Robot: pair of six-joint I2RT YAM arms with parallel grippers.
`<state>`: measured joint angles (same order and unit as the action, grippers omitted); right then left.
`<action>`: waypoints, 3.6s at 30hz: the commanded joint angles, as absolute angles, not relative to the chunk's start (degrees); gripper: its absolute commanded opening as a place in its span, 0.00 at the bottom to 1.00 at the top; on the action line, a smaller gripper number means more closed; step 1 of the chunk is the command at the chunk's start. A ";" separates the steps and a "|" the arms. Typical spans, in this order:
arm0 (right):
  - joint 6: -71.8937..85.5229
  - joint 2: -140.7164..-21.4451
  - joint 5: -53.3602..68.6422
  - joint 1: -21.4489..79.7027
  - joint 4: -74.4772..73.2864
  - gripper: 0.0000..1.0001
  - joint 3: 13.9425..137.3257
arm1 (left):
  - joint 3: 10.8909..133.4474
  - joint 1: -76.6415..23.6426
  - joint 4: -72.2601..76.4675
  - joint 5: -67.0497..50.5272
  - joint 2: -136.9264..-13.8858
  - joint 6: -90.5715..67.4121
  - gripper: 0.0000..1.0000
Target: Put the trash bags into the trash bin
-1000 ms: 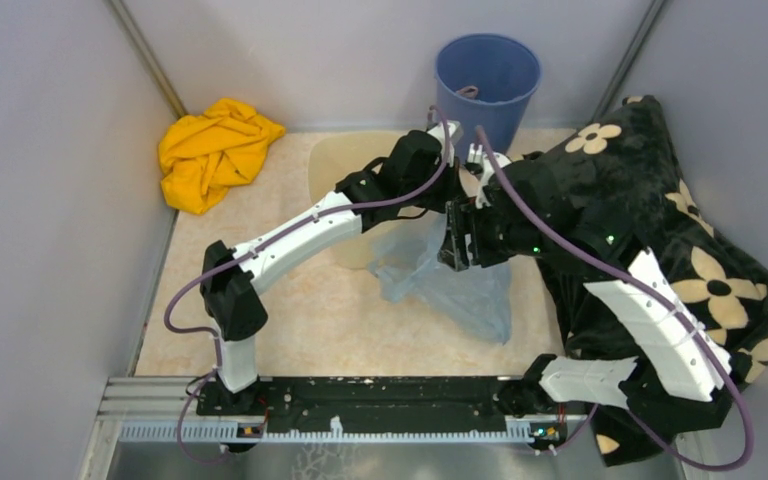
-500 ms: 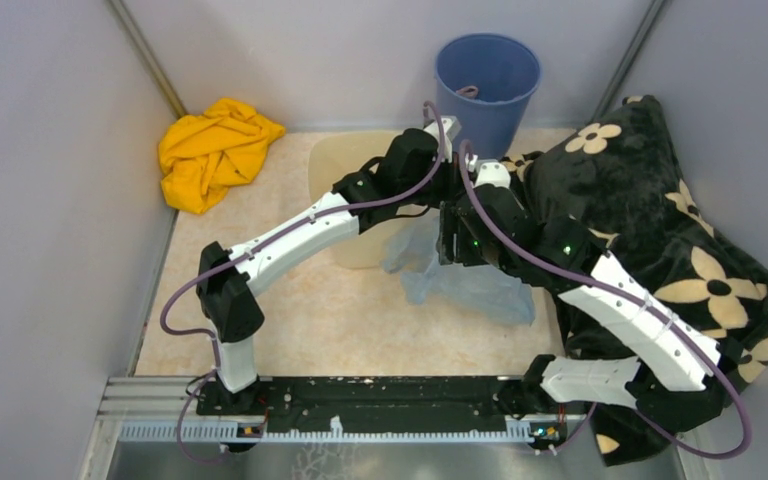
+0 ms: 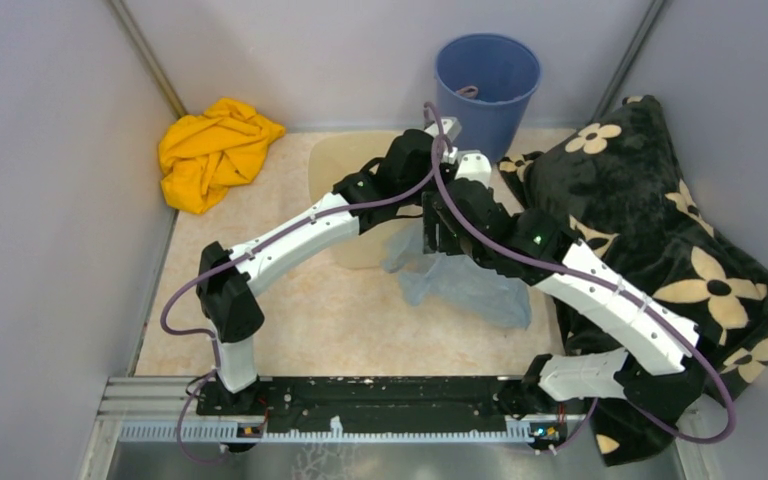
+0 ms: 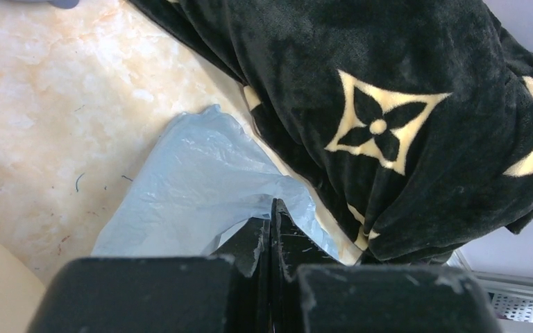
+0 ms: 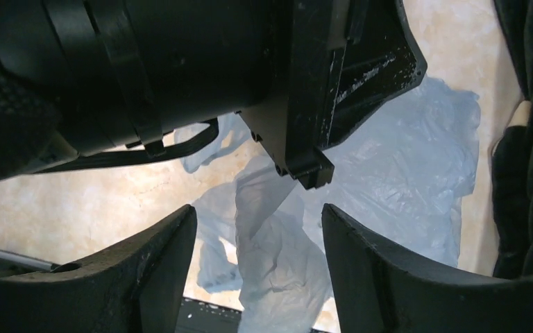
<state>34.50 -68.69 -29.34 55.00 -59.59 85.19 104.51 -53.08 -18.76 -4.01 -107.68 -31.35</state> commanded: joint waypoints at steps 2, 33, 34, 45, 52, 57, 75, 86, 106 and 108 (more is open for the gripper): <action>34.15 -69.25 -34.19 55.55 -56.01 0.66 84.79 | 103.98 -53.35 -16.84 -5.07 -105.05 -32.06 0.00; 35.23 -56.60 -33.56 55.85 -50.38 0.00 77.26 | 105.99 -51.94 -14.66 -5.63 -96.51 -26.21 0.83; 34.94 -56.60 -32.75 55.89 -51.04 0.00 78.34 | 106.00 -51.87 -14.69 -5.56 -95.98 -25.82 0.84; 31.48 -57.17 -30.48 55.89 -59.96 0.00 90.78 | 96.80 -51.77 -16.63 -2.73 -79.87 -23.58 0.99; 28.82 -58.75 -30.98 55.81 -59.80 0.00 98.66 | 83.01 -51.80 -16.36 -2.69 -64.49 -27.59 0.99; 27.26 -60.28 -28.39 55.92 -58.88 0.00 104.65 | 74.38 -51.85 -12.70 -10.40 -61.90 -32.95 0.99; 22.93 -54.16 -16.06 55.90 -55.21 0.00 105.79 | 65.32 -51.77 -10.85 -0.54 -57.05 -36.30 0.99; 22.55 -51.76 -5.47 55.89 -51.33 0.00 103.66 | 67.41 -51.77 -8.80 -4.17 -64.59 -36.63 0.99; 21.76 -49.76 -1.73 55.90 -49.08 0.00 102.79 | 65.86 -51.50 -4.94 -11.64 -70.01 -39.33 0.99; 21.58 -49.70 -1.80 55.84 -49.23 0.00 102.91 | 65.14 -51.50 -4.92 -12.07 -69.68 -39.34 0.99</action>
